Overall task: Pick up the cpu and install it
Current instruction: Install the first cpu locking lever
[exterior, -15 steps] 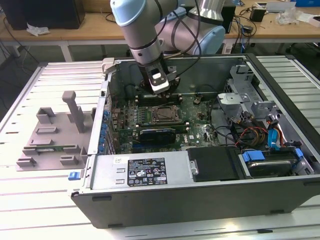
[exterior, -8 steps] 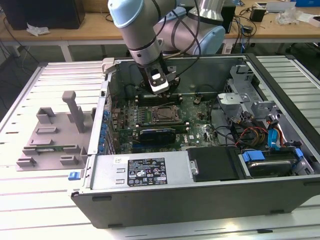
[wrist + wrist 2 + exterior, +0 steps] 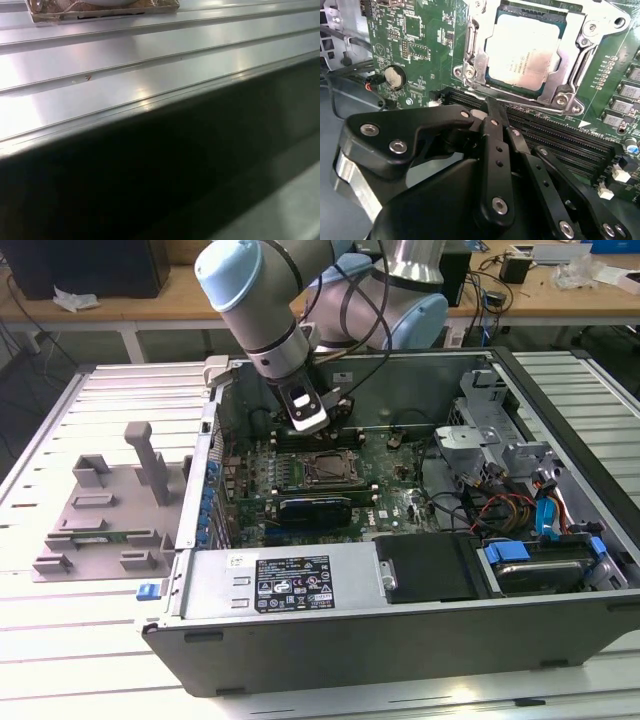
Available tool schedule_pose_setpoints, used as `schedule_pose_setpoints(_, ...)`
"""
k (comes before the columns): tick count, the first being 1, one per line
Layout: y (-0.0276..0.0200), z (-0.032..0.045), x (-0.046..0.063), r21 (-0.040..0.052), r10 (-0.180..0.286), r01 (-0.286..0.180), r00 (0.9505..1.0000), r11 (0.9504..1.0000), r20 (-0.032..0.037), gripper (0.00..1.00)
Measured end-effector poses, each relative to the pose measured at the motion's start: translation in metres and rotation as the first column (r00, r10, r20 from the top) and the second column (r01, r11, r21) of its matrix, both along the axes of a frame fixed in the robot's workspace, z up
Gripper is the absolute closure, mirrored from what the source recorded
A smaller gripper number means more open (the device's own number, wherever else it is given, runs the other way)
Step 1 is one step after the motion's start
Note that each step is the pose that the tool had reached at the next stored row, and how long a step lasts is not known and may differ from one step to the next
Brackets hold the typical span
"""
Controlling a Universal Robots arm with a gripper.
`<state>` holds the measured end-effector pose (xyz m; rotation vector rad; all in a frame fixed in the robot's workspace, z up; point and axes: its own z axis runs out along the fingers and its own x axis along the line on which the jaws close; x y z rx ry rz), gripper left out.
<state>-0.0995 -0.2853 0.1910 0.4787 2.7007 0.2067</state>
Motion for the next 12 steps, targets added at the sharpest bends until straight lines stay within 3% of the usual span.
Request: schedule_pose_setpoints(12, -0.0005, -0.0037, 0.0003, -0.0006, 0.000, 0.000, 1.0000, 1.0000, 0.0002, 0.89)
